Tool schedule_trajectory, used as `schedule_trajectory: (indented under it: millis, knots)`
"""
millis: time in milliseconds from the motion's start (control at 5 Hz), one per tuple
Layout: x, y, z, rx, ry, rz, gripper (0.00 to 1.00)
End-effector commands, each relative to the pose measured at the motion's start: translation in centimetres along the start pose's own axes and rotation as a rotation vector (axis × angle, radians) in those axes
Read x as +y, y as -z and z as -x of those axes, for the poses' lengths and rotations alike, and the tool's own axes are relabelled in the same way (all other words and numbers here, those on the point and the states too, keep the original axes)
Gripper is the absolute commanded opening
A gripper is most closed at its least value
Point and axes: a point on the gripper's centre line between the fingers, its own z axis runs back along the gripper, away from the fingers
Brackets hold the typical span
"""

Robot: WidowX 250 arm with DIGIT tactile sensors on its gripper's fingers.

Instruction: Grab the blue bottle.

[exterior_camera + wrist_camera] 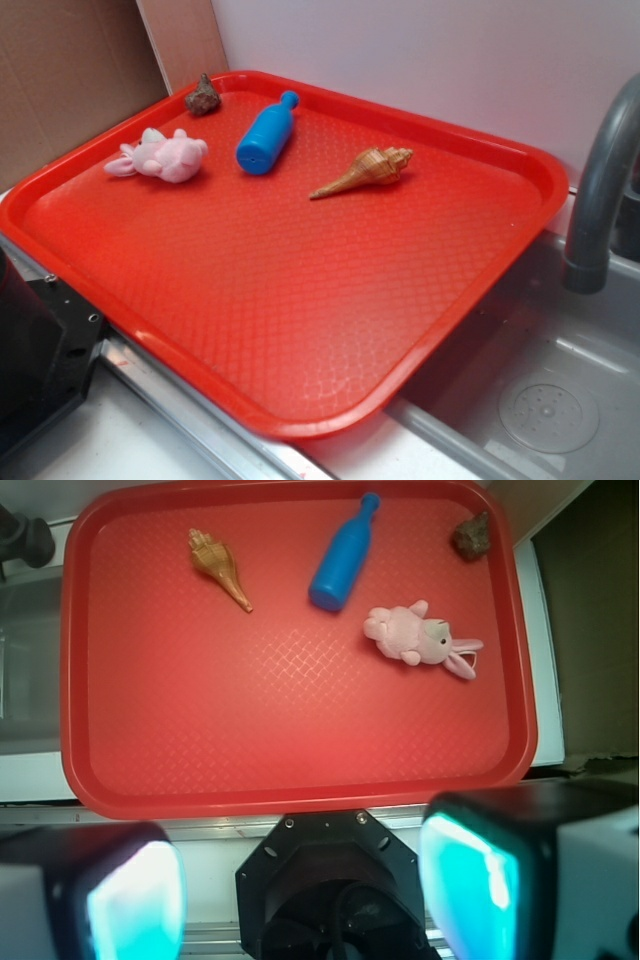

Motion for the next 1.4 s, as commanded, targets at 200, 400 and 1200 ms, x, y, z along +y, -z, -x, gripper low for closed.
schedule_trajectory:
  millis: [200, 400, 1200]
  knots:
    - [3.5, 5.3, -4.5, 0.103, -0.12, -0.076, 1.0]
    - [5.2, 8.8, -9.4, -0.119, -0.251, -0.021, 1.0]
    - [5.5, 9.6, -11.0, -0.125, -0.331, -0.001, 1.0]
